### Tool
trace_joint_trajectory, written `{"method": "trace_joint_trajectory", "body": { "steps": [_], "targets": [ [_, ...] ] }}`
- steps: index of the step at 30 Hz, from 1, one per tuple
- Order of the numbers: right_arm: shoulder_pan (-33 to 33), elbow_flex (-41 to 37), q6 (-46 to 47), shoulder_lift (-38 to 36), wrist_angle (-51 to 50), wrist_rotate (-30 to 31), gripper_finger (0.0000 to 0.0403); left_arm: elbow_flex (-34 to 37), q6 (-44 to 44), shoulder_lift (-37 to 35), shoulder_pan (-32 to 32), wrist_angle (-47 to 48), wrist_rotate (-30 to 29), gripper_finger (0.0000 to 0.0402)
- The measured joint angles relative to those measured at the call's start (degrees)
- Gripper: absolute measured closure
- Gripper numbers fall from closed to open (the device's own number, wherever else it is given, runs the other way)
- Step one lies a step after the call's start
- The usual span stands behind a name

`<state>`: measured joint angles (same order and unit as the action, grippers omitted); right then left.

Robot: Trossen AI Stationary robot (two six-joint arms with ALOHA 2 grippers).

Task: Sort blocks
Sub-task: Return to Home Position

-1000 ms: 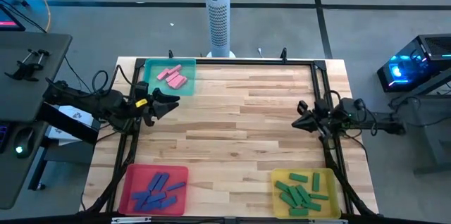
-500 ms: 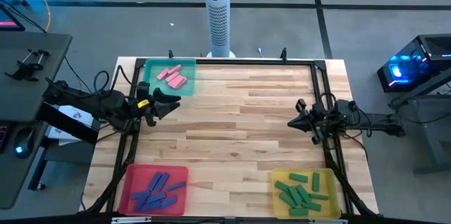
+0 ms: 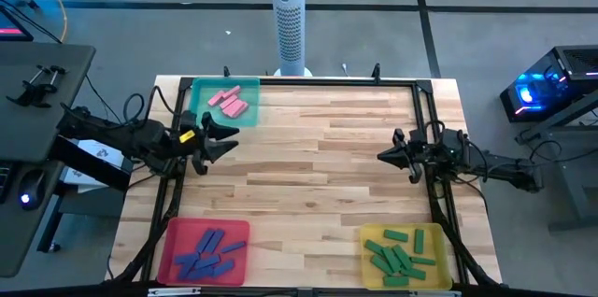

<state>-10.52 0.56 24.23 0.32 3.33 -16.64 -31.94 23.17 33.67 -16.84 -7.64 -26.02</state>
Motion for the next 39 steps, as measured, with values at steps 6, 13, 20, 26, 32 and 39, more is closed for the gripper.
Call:
{"method": "trace_joint_trajectory", "body": {
  "steps": [6, 13, 20, 26, 32, 39],
  "targets": [
    [0.00, 0.00, 1.22, 0.02, 0.00, -0.02, 0.0403, 0.04, -7.67, 1.44, 0.00, 0.10, -0.22, 0.0197],
    [0.00, -0.02, 0.84, 0.02, 0.00, -0.02, 0.0403, 0.07, -8.79, 3.15, 0.00, 0.78, -0.24, 0.0197],
    [0.00, -0.02, 0.83, 0.02, 0.02, -0.02, 0.0402, 0.04, -13.50, 3.11, 0.00, 3.69, -0.07, 0.0197],
    [0.00, -0.02, 0.81, 0.04, 0.00, -0.02, 0.0402, 8.04, -11.85, -6.96, 2.92, 1.44, 0.51, 0.0197],
    [0.00, -0.02, 0.82, 0.04, 0.00, -0.02, 0.0402, 21.99, -7.40, -19.87, 10.33, -9.60, 8.10, 0.0197],
    [0.00, -0.03, 0.83, 0.11, -0.01, -0.02, 0.0402, 29.40, -10.38, -32.80, 15.43, -8.89, 12.52, 0.0197]
  ]
}}
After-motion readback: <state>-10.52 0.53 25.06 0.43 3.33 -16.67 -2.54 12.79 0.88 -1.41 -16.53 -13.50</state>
